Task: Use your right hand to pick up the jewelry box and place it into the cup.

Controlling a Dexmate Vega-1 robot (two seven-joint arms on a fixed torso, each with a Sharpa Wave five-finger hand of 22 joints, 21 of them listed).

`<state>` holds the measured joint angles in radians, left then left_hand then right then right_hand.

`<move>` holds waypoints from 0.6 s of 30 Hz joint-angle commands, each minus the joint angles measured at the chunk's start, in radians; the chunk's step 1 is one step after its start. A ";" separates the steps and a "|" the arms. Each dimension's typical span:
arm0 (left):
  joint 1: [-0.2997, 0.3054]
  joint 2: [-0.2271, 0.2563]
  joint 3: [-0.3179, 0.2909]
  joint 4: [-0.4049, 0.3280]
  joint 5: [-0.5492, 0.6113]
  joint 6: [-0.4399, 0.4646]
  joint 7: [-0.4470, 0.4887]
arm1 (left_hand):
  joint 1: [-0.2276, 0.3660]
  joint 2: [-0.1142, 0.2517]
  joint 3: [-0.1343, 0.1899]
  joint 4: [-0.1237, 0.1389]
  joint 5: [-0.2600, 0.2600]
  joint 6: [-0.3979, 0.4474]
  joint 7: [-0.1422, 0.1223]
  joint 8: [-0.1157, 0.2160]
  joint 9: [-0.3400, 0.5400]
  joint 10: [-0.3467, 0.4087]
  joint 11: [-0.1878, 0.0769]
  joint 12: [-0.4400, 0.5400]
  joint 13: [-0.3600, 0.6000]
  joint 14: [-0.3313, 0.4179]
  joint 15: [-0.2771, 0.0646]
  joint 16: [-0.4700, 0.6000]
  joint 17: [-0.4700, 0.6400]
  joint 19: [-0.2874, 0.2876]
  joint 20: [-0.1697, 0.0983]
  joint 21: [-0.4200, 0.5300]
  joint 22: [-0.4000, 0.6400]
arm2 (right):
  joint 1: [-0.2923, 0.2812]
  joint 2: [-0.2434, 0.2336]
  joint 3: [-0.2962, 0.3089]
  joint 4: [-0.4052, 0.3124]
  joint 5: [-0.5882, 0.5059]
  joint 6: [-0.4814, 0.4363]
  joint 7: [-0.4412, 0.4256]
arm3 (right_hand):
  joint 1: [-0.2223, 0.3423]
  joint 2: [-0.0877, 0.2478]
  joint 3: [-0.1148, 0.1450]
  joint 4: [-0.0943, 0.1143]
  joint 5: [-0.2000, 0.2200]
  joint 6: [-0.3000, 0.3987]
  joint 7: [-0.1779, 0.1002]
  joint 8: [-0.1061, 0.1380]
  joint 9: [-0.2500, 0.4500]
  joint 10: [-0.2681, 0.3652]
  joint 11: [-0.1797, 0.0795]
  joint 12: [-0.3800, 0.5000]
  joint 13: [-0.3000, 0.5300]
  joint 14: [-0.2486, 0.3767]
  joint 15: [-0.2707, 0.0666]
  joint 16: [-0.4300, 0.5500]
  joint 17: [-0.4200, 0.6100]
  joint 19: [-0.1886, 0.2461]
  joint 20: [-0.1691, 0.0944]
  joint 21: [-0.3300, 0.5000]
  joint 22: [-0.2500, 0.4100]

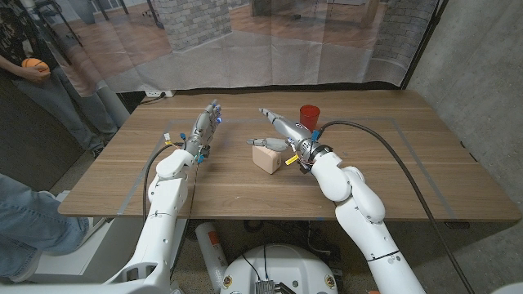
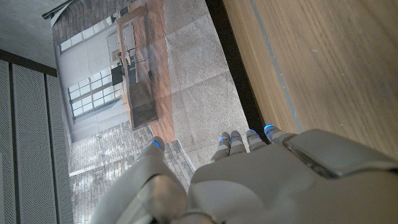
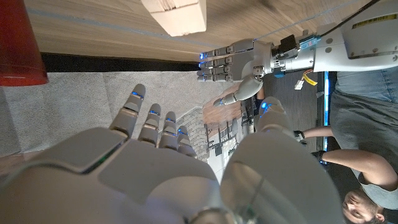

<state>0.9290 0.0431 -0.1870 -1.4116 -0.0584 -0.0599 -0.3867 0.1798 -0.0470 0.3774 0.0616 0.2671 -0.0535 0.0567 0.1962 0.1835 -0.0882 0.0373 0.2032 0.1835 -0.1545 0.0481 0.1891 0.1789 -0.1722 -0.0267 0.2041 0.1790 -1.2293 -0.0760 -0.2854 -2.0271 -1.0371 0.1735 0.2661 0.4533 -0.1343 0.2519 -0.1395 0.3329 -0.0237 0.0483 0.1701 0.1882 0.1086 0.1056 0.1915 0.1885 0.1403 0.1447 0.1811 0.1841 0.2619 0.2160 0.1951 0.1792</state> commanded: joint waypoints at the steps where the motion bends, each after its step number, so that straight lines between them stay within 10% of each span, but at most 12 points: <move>1: 0.005 -0.001 -0.002 -0.002 0.000 -0.001 0.005 | 0.012 -0.003 -0.001 0.000 0.006 0.002 0.000 0.004 0.003 0.001 0.003 0.001 0.003 0.004 0.000 -0.001 0.003 -0.031 0.006 -0.002 0.004 | 0.006 -0.007 -0.039 -0.003 -0.092 -0.064 0.016 | -0.004 -0.012 -0.010 0.002 0.008 -0.013 0.004 0.005 0.005 -0.009 0.006 -0.001 0.003 -0.018 0.006 -0.005 0.002 -0.005 0.001 -0.002 0.005; 18: 0.027 -0.004 -0.006 -0.024 -0.001 -0.004 0.022 | 0.014 0.000 -0.003 -0.001 0.005 0.006 -0.002 0.004 0.003 0.000 0.002 0.001 0.003 0.006 0.001 -0.001 0.003 -0.032 0.009 -0.002 0.004 | 0.005 -0.004 -0.077 -0.021 -0.166 -0.132 0.062 | -0.018 -0.021 -0.030 0.008 0.016 -0.052 -0.012 0.008 0.005 -0.056 0.016 -0.006 0.002 -0.048 0.023 -0.004 0.003 -0.027 0.003 -0.006 0.006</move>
<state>0.9419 0.0405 -0.1904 -1.4214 -0.0585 -0.0602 -0.3739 0.1837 -0.0510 0.3775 0.0617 0.2671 -0.0536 0.0568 0.1962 0.1835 -0.0882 0.0373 0.2032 0.1835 -0.1545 0.0481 0.1891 0.1789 -0.1722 -0.0267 0.2041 0.1790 -1.2232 -0.0834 -0.3354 -2.0383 -1.1472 0.0891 0.3045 0.4401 -0.1474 0.2261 -0.1325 0.3439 -0.0576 0.0358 0.1742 0.1883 0.0637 0.1183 0.1916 0.1883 0.1027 0.1610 0.1772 0.1839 0.2415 0.2180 0.1952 0.1841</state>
